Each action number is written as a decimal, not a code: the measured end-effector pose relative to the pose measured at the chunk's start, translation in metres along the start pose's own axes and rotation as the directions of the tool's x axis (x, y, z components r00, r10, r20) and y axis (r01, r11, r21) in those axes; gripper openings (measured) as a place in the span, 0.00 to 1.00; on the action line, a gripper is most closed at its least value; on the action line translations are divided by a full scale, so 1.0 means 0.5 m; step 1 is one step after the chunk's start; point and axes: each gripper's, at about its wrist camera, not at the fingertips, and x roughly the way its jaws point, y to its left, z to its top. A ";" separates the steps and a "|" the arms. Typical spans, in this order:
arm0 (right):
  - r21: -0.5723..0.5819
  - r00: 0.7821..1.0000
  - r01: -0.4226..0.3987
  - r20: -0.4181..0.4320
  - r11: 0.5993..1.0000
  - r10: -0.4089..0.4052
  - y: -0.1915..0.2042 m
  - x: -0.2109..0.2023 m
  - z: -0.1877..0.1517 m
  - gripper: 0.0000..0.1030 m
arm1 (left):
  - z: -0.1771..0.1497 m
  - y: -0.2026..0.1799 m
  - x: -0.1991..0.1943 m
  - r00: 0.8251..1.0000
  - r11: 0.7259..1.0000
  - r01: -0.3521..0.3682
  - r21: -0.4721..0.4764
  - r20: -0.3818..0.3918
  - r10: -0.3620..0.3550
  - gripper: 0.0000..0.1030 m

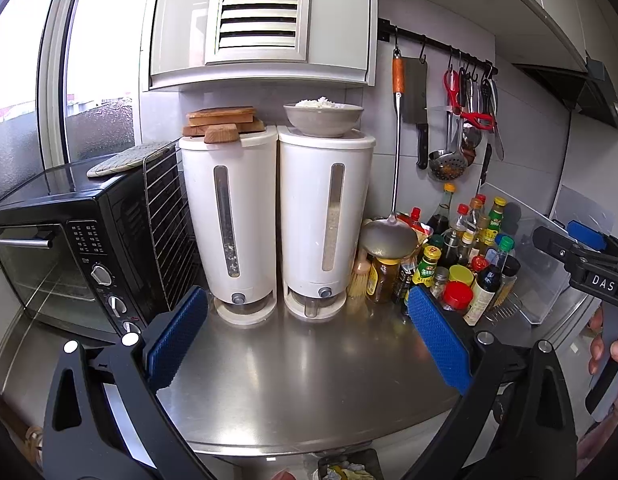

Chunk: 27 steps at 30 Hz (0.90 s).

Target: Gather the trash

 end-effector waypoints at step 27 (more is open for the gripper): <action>0.011 1.000 0.000 0.008 1.000 0.000 -0.018 -0.017 -0.004 0.97 | -0.006 -0.010 -0.018 1.000 1.000 0.022 0.013 0.011 -0.022 0.92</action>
